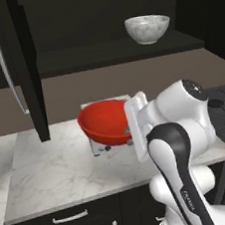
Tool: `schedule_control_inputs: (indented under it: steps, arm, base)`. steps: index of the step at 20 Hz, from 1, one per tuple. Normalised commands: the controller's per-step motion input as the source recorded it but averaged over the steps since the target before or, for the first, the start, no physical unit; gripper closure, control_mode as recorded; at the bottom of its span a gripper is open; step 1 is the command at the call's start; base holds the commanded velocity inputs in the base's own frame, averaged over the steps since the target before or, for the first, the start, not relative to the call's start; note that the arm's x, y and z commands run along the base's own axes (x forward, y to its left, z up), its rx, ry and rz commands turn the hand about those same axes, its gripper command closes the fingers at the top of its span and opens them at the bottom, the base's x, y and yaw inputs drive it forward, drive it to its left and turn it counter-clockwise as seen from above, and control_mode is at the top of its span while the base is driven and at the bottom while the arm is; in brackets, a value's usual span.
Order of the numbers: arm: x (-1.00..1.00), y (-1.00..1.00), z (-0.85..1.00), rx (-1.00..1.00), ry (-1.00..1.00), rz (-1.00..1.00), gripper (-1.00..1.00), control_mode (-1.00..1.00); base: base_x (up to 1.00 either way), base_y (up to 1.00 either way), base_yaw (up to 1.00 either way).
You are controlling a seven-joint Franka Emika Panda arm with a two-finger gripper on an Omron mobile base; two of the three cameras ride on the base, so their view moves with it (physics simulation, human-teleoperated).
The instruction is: Pick both bowls and place them on the counter. Then place the lime in one bowl and place the avocado in the other bowl.
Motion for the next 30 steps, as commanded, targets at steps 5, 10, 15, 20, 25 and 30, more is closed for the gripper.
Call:
schedule_control_inputs:
  steps: [5, 10, 15, 20, 25, 30]
  arm:
    - [0.17, 0.33, -0.47, 0.00, 0.12, 0.00, 1.00, -1.00]
    - [0.30, 0.27, -0.47, 0.00, 0.10, 0.00, 1.00, -1.00]
    - [0.39, 0.26, -0.50, 0.00, 0.13, -0.03, 1.00, -1.00]
    - [0.37, 0.29, -0.50, 0.00, 0.09, -0.02, 1.00, -1.00]
    - [0.22, 0.32, -0.50, 0.00, 0.03, -0.02, 1.00, -1.00]
    - [0.09, 0.23, -0.50, -0.02, 0.04, -0.03, 1.00, -1.00]
  base:
    - [0.00, 0.00, 0.00]
    - [0.00, 0.00, 0.00]
    - [0.00, 0.00, 0.00]
    - [0.00, 0.00, 0.00]
    - [0.00, 0.00, 0.00]
    - [0.00, 0.00, 0.00]
